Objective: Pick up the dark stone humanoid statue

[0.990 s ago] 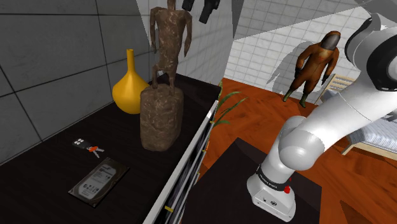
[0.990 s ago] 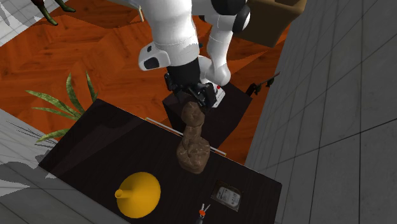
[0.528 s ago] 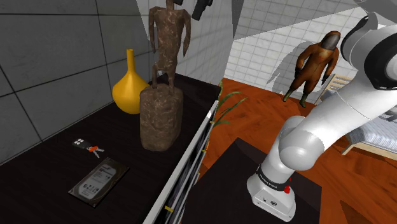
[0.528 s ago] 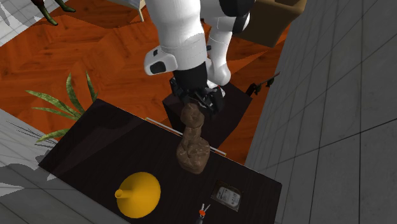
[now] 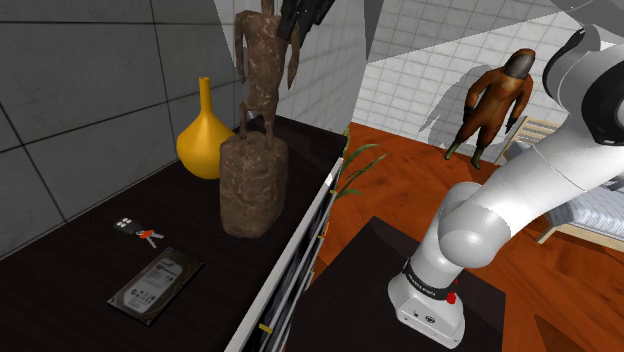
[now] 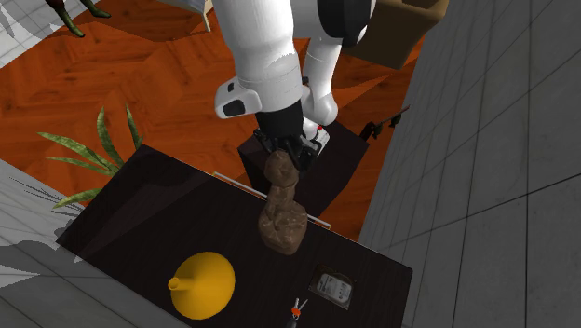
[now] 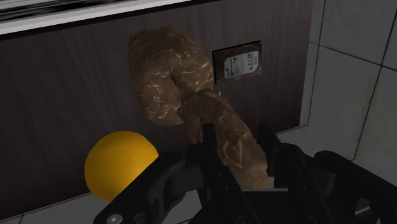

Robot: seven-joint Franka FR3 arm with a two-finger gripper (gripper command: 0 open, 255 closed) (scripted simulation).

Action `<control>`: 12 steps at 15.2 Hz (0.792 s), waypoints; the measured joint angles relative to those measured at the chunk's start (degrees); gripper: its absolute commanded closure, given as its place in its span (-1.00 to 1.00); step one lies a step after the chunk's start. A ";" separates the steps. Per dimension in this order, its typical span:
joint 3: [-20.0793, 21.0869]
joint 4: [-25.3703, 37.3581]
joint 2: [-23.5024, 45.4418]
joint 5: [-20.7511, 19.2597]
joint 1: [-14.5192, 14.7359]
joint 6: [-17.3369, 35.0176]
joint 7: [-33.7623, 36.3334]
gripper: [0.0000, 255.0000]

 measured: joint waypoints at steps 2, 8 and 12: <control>0.00 0.02 -0.01 -0.01 0.00 0.01 -0.02 1.00; 0.00 0.50 0.24 -0.06 -0.01 -0.31 0.12 1.00; 0.10 5.54 2.53 -0.35 -0.01 -3.16 1.23 1.00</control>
